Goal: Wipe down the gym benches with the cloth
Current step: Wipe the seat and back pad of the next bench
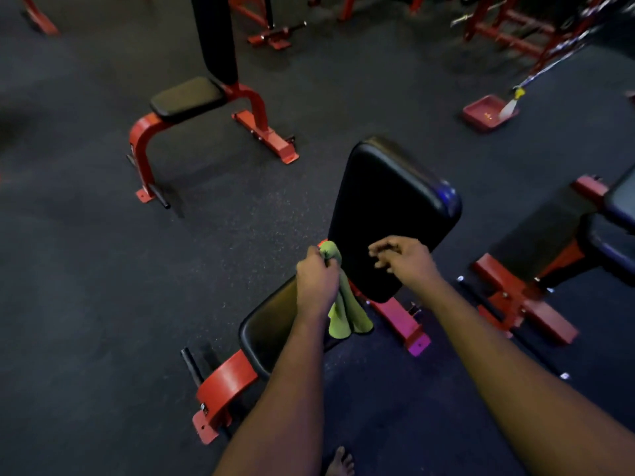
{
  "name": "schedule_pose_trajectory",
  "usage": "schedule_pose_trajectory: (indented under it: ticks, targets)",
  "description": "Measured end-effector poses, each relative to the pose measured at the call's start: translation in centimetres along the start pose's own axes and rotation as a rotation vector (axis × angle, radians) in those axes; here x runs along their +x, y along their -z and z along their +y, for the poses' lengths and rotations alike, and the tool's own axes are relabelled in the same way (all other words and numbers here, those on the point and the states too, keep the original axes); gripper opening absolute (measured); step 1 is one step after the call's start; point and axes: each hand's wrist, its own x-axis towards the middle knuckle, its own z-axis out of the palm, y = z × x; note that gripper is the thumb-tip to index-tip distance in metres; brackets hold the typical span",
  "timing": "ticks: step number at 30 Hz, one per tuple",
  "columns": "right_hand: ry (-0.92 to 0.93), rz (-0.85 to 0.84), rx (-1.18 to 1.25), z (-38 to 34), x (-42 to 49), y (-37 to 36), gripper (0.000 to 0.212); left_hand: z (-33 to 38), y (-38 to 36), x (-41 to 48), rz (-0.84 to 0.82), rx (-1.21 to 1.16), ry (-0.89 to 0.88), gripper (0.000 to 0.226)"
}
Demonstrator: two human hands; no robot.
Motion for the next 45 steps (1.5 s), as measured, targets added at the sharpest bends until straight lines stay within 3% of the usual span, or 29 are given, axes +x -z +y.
schedule_pose_trajectory:
  ticks: [7,8,10,12,15,18,20,26,29,34,37,45]
  targets:
    - [0.328,0.462,-0.155,-4.3,3.5,10.2,0.019,8.2,-2.4,2.1,0.049,-0.070,-0.017,0.018]
    - [0.365,0.468,-0.218,-4.0,4.2,10.6,0.021,8.4,-2.7,2.2,0.043,-0.082,-0.013,0.019]
    - [0.361,0.361,-0.258,-3.7,6.0,11.1,0.028,9.2,-2.9,2.7,0.069,-0.077,-0.025,0.021]
    - [0.284,0.145,-0.178,-3.9,7.8,12.1,0.031,10.7,-4.6,3.7,0.106,-0.108,-0.073,0.024]
    - [0.239,-0.077,-0.126,-3.5,12.1,13.4,0.032,14.3,-8.5,5.0,0.302,-0.139,-0.089,0.030]
    - [0.247,-0.179,-0.021,-2.1,14.5,12.8,0.032,14.5,-12.2,5.3,0.577,-0.258,-0.106,0.036]
    - [0.243,-0.200,0.089,-1.1,15.3,12.3,0.035,13.6,-14.2,4.6,0.666,-0.389,-0.124,0.030]
    - [0.261,-0.228,0.167,-0.7,15.7,12.2,0.038,14.1,-18.0,4.1,0.537,-0.406,-0.018,0.064]
    - [0.254,-0.216,0.216,-0.5,15.9,12.0,0.038,13.7,-17.4,5.8,0.465,-0.466,-0.072,0.077]
    - [0.222,-0.222,0.261,-0.7,15.7,12.0,0.037,13.6,-18.7,4.7,0.442,-0.517,-0.115,0.074]
    - [0.214,-0.210,0.270,-0.8,15.3,12.1,0.038,13.9,-20.0,1.7,0.431,-0.493,-0.143,0.059]
    - [0.200,-0.167,0.248,-1.1,15.0,11.9,0.038,15.0,-16.7,7.5,0.399,-0.483,0.019,0.057]
